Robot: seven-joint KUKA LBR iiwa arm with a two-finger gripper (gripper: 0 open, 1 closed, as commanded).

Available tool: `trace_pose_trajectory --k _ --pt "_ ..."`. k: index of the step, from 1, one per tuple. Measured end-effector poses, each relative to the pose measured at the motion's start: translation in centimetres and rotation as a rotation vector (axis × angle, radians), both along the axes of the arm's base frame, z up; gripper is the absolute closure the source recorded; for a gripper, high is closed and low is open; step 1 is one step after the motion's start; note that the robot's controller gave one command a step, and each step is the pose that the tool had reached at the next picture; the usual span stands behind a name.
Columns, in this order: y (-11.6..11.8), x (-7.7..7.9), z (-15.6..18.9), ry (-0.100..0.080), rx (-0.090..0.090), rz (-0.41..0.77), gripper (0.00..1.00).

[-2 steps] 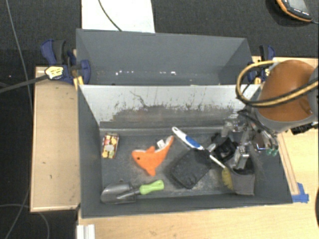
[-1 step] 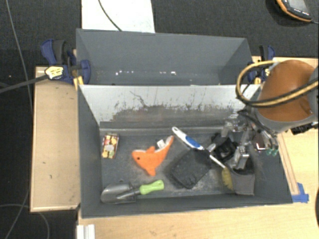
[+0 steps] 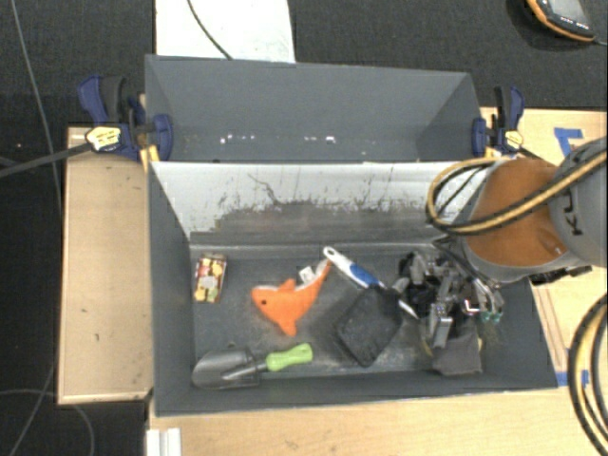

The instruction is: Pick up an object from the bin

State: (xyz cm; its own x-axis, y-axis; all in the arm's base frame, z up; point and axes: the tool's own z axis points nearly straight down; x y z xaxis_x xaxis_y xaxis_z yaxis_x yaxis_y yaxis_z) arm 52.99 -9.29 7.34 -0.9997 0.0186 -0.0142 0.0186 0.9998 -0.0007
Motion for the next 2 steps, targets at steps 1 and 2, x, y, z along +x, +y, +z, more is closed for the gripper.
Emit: trace_pose_trajectory --k 1,2 --pt "1.4 2.1 0.0 0.003 -0.001 0.016 0.00" --pt "-0.3 0.9 11.9 -0.001 0.000 0.015 1.00"
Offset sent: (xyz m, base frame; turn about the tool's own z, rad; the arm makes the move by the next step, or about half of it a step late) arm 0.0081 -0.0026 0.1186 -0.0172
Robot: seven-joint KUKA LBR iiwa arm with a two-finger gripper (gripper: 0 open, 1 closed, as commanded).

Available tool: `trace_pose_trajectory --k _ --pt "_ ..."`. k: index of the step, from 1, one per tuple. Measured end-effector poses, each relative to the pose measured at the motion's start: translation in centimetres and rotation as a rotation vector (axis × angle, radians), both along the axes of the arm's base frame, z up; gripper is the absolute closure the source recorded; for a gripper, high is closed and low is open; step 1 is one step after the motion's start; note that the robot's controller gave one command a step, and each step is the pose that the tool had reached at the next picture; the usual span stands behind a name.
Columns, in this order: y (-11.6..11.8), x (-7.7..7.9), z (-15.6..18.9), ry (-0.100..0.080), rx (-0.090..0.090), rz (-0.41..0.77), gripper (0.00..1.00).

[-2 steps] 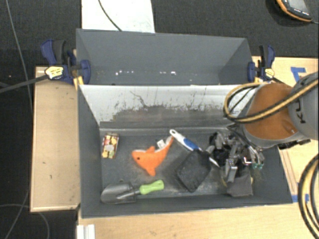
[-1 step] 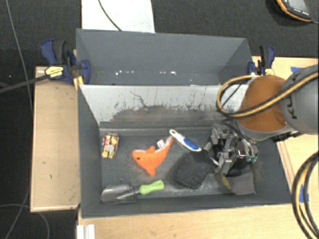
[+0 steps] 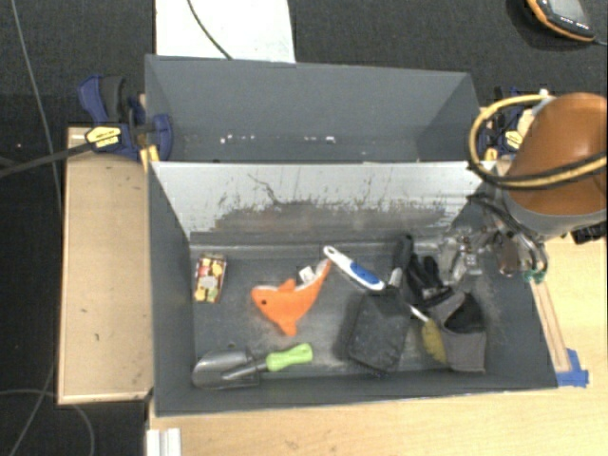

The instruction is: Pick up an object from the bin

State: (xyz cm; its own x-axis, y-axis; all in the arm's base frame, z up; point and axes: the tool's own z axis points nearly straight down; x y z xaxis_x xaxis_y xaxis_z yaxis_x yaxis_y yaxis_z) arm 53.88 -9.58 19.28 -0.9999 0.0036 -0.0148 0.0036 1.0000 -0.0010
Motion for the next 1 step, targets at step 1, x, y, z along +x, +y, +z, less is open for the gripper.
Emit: trace_pose_trajectory --k 1 --pt "0.00 0.00 0.00 0.000 0.000 0.000 0.00"
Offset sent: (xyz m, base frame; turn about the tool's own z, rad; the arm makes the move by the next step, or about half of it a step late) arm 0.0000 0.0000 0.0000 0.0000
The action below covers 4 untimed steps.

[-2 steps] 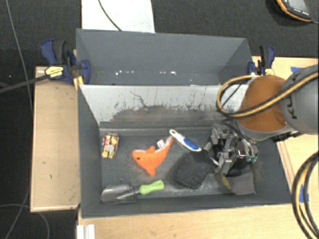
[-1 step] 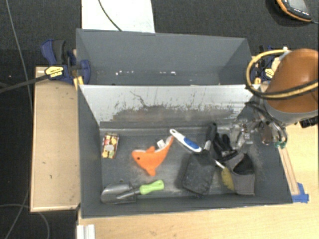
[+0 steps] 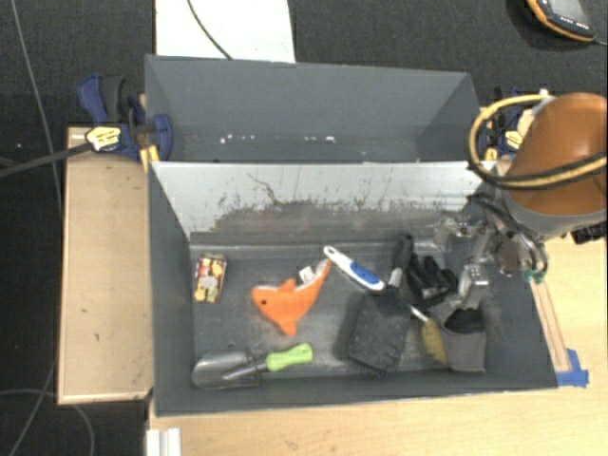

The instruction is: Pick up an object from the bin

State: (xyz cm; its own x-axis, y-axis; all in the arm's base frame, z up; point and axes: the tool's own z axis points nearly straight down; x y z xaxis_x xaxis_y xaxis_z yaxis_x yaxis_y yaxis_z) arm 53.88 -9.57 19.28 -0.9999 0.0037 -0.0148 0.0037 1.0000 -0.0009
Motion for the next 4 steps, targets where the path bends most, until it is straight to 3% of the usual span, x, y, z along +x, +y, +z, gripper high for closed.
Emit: trace_pose_trajectory --k 1,2,3,4 --pt "0.0 0.0 0.0 0.000 0.000 0.000 0.00" --pt "3.2 3.5 -5.3 -0.009 -0.005 0.143 0.00" --pt "3.0 1.6 -8.3 -0.002 0.001 -0.029 0.00" --pt "2.8 1.0 -8.6 -0.003 0.001 -0.060 0.00"
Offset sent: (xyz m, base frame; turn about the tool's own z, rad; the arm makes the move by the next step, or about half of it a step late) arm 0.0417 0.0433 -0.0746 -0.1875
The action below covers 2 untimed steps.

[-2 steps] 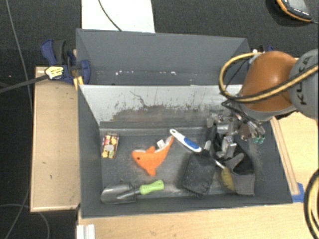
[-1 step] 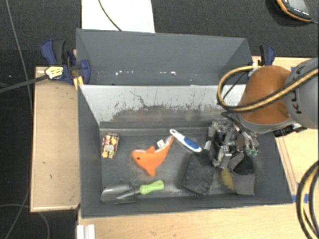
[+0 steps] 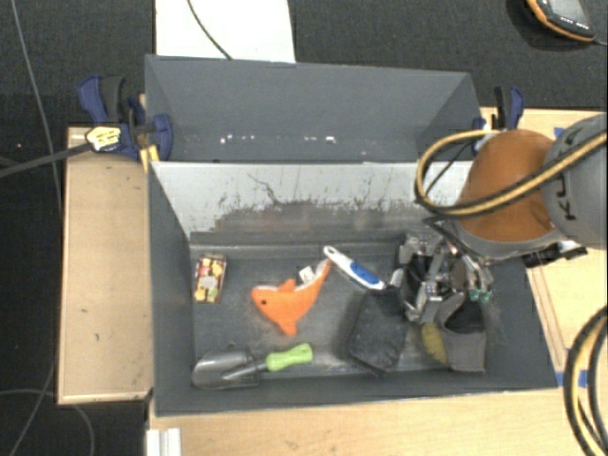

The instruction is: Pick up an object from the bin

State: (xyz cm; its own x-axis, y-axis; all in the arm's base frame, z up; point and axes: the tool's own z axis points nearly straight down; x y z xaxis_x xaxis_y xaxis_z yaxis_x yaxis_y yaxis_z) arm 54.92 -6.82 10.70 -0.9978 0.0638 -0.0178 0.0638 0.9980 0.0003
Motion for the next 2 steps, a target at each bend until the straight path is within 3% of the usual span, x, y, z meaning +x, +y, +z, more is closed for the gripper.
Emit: trace_pose_trajectory --k 1,2 --pt "-2.4 1.5 6.8 -0.004 -0.004 0.228 0.00" --pt "-0.5 0.6 -2.5 -0.008 -0.001 -0.023 0.00"
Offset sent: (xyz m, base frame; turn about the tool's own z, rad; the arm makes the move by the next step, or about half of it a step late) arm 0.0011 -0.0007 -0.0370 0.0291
